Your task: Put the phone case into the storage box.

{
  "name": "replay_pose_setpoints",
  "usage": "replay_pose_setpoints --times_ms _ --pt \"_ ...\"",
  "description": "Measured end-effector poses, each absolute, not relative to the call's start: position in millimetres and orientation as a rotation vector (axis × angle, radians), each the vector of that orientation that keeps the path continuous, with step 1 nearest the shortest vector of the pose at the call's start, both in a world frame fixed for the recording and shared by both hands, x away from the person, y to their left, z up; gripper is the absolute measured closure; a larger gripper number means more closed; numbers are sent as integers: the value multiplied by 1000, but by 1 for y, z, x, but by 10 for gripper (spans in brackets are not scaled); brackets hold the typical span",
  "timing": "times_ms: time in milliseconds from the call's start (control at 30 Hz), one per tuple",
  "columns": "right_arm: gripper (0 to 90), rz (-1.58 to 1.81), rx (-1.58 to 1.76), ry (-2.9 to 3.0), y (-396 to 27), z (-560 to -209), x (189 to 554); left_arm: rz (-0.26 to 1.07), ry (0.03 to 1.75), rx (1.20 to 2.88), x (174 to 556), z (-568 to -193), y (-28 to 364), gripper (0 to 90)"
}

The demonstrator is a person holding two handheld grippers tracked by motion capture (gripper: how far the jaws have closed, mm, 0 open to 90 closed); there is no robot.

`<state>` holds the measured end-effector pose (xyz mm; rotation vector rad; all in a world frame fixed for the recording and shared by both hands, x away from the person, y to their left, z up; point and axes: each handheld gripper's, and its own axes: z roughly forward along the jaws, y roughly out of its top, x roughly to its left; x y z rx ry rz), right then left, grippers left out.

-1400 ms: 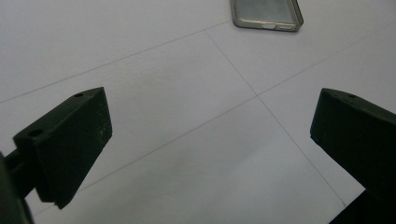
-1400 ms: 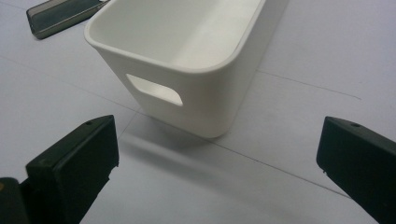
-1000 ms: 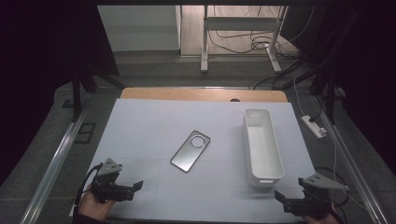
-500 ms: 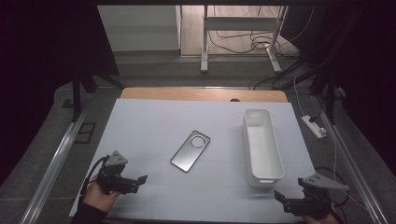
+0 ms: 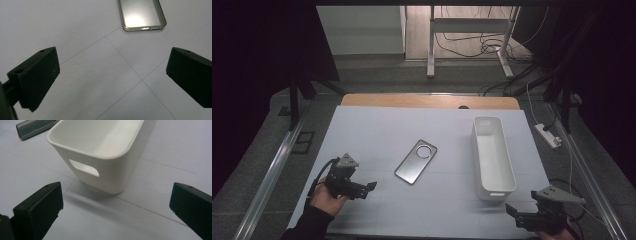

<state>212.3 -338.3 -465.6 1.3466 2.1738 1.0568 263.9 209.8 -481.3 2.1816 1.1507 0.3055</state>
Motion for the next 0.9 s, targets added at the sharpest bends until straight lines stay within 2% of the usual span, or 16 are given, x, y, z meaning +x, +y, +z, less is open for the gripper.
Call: replay_pose_setpoints --times_ms 900 --pt "0 1054 1340 2183 -338 -466 213 259 1114 2276 306 -476 189 0"
